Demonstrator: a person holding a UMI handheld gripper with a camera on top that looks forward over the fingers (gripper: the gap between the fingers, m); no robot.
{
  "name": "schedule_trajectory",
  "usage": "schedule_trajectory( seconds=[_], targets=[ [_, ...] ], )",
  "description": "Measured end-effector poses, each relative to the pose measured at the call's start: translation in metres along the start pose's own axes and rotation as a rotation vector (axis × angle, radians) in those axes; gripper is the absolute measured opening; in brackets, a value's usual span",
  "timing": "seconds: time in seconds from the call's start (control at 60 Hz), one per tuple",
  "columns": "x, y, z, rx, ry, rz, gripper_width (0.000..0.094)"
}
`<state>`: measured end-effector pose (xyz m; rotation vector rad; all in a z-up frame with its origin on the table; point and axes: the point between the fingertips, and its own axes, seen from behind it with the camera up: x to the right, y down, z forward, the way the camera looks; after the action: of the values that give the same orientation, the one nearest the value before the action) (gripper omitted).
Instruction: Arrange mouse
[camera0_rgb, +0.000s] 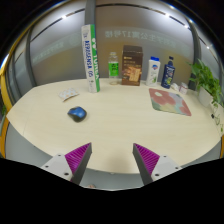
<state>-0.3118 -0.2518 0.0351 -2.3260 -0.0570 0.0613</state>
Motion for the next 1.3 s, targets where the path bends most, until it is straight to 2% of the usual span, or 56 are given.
schedule_trajectory(
  seconds=[0.167,0.267,0.633,0.75,0.817,1.017,1.083,1.167,1.3],
  targets=[
    [-0.084,-0.029,0.067,0.029,-0.066,-0.077,0.0854],
    [-0.11,-0.042,0.102,0.035,-0.068,-0.125,0.0856],
    [-0.123,-0.092,0.175,0.035,-0.059,-0.16,0.0839],
    [-0.127,-0.099,0.184,0.025,-0.089,-0.136,0.0707],
    [-0.133,-0.101,0.187,0.034,-0.116,-0.161,0.0532],
    [-0.14,-0.106,0.182,0.045,-0.17,-0.182,0.04],
    [-0.138,-0.125,0.168,0.087,-0.192,-0.182,0.0402],
    [-0.126,-0.172,0.133,0.18,-0.227,-0.151,0.0401],
    [-0.046,-0.266,0.077,0.341,-0.212,-0.057,0.0403]
  ],
)
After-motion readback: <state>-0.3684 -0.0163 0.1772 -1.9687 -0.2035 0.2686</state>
